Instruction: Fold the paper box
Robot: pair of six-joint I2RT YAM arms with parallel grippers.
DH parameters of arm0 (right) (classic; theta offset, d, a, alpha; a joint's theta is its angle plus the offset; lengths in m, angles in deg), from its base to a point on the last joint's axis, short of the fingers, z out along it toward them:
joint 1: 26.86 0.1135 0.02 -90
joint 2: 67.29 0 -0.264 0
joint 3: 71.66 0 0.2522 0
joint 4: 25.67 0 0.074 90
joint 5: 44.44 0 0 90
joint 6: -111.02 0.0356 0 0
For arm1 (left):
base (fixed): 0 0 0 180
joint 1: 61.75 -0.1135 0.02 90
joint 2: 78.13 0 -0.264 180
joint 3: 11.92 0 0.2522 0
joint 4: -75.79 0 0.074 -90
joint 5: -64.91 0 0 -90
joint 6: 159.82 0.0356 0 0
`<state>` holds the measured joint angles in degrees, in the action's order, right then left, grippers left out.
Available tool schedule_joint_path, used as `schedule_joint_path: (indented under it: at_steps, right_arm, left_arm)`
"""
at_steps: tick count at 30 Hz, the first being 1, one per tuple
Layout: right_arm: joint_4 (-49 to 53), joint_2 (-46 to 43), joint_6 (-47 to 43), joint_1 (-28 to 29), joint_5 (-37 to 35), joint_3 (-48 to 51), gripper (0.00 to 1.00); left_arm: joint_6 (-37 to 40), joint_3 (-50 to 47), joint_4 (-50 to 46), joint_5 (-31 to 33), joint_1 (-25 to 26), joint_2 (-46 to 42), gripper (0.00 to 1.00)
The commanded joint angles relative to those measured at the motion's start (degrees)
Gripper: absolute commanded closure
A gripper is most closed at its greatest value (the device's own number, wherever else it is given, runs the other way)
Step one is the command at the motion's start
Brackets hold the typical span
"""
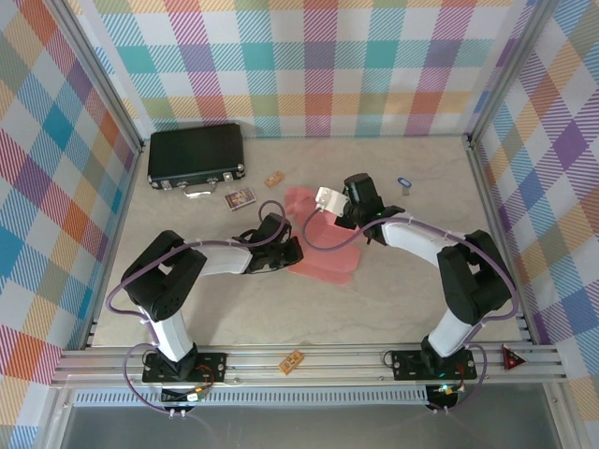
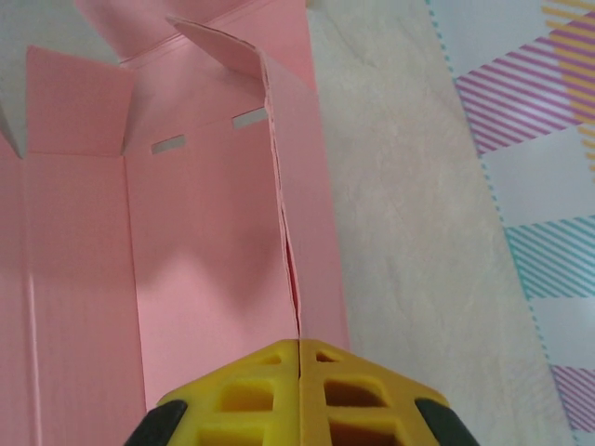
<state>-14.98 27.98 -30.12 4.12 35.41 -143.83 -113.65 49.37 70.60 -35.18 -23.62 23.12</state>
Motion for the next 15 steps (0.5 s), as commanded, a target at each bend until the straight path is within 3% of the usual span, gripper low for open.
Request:
schedule_joint_path:
  at_steps: [1, 15]
  right_arm:
    - [-3.9, -1.5, -2.0, 1.3, -0.7, 1.5, 1.00]
    - [-5.6, -4.5, -2.2, 3.1, 0.6, 6.1, 1.00]
  left_arm:
    - [-1.3, 0.0, -1.4, -0.4, 0.8, 2.2, 1.00]
    - [-2.2, 0.0, 0.6, -1.3, 1.2, 3.3, 1.00]
